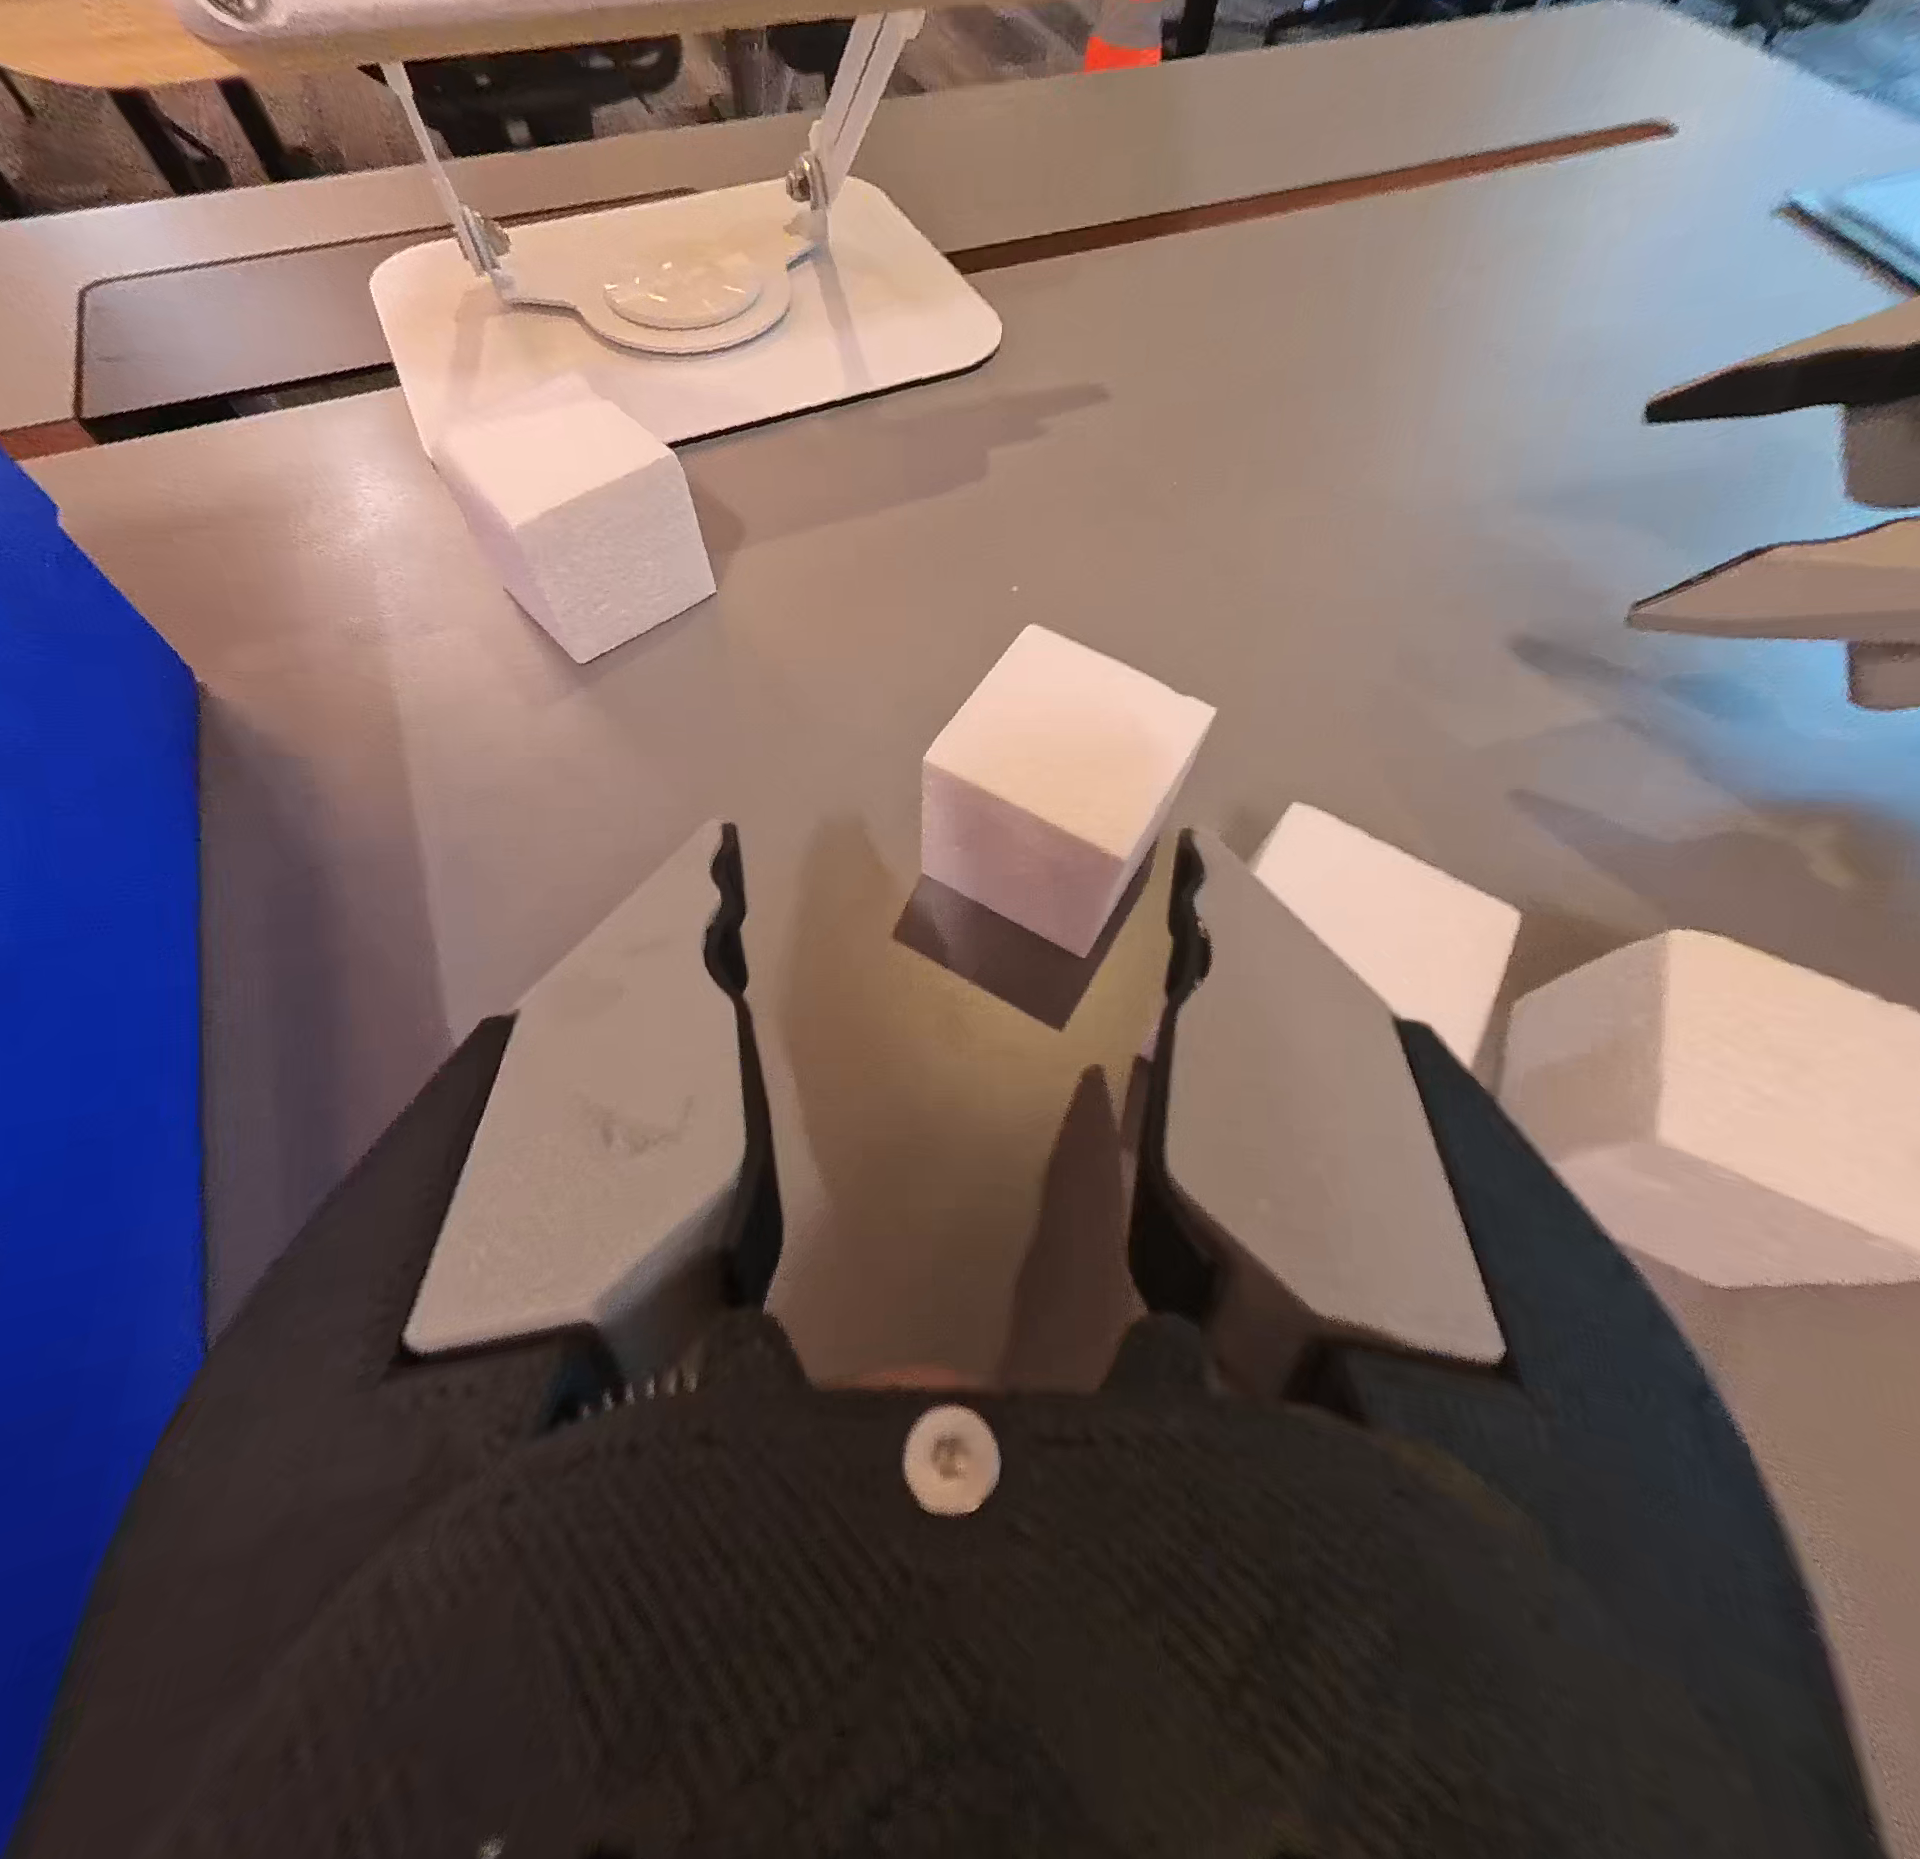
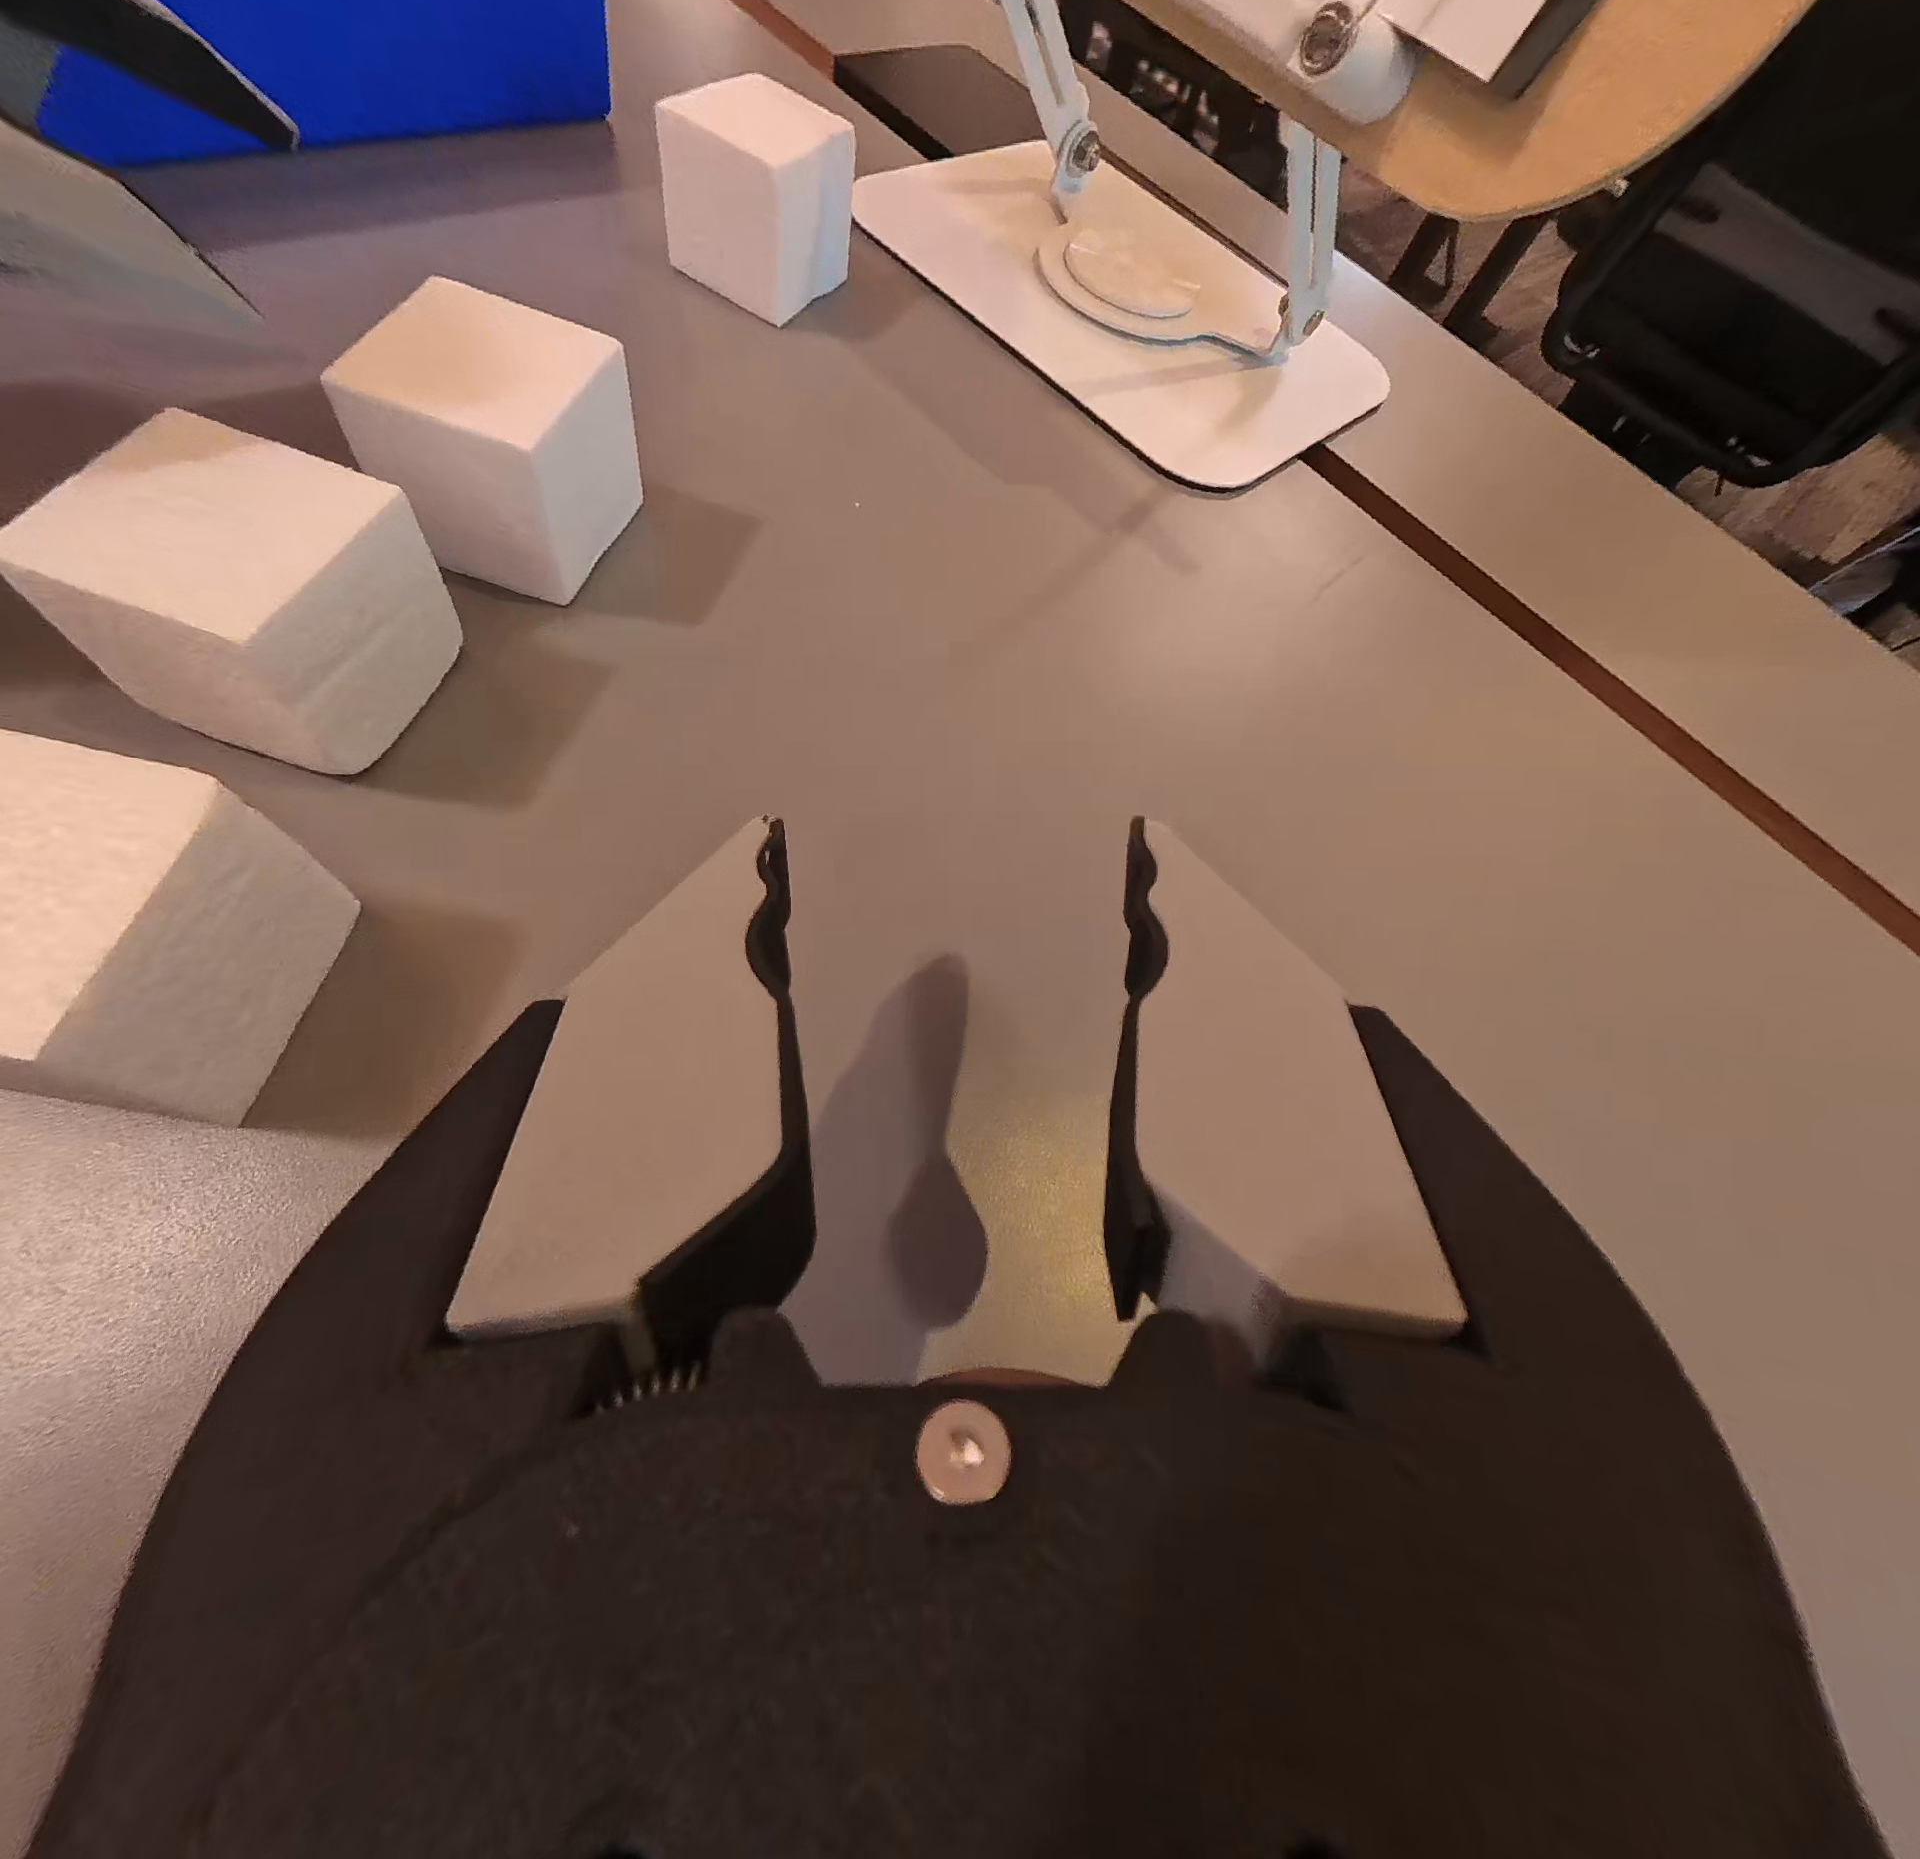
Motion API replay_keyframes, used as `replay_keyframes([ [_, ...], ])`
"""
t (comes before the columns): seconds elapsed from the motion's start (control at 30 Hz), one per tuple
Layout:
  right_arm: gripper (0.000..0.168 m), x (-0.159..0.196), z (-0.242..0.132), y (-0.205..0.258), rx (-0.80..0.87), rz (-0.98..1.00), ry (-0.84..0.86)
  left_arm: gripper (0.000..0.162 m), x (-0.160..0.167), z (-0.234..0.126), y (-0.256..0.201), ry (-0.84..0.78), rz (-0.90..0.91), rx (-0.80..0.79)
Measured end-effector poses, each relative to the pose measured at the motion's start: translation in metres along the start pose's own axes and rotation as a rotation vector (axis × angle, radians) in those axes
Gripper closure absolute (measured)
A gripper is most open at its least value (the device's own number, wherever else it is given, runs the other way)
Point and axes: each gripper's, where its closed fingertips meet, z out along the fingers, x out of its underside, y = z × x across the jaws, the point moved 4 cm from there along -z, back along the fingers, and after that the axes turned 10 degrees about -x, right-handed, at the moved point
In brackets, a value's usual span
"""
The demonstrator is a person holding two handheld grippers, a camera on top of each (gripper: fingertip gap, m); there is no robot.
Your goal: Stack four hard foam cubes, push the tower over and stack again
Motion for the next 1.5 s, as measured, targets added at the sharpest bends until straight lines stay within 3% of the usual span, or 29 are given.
replay_keyframes([
  [0.2,0.106,0.008,0.005,0.002,-0.03,0.029,0.016,0.08,0.006,0.009,-0.014,0.058,0.005,0.147],
  [0.53,0.108,-0.001,-0.006,0.0,-0.033,0.049,-0.04,0.078,-0.011,0.032,-0.024,0.131,0.152,0.176],
  [0.83,0.11,-0.008,-0.012,0.005,-0.034,0.017,-0.059,0.101,0.007,0.049,-0.03,0.307,0.28,0.139],
  [1.07,0.112,-0.01,-0.019,-0.001,0.004,-0.009,-0.055,0.101,-0.036,0.039,-0.038,0.223,0.285,0.149],
  [1.27,0.113,-0.005,-0.035,-0.031,0.026,0.094,-0.09,0.101,-0.068,0.031,-0.101,0.17,0.407,0.349],
  [1.5,0.114,0.003,-0.047,-0.058,0.014,0.243,-0.157,0.101,-0.045,0.052,-0.174,0.261,0.55,0.513],
])
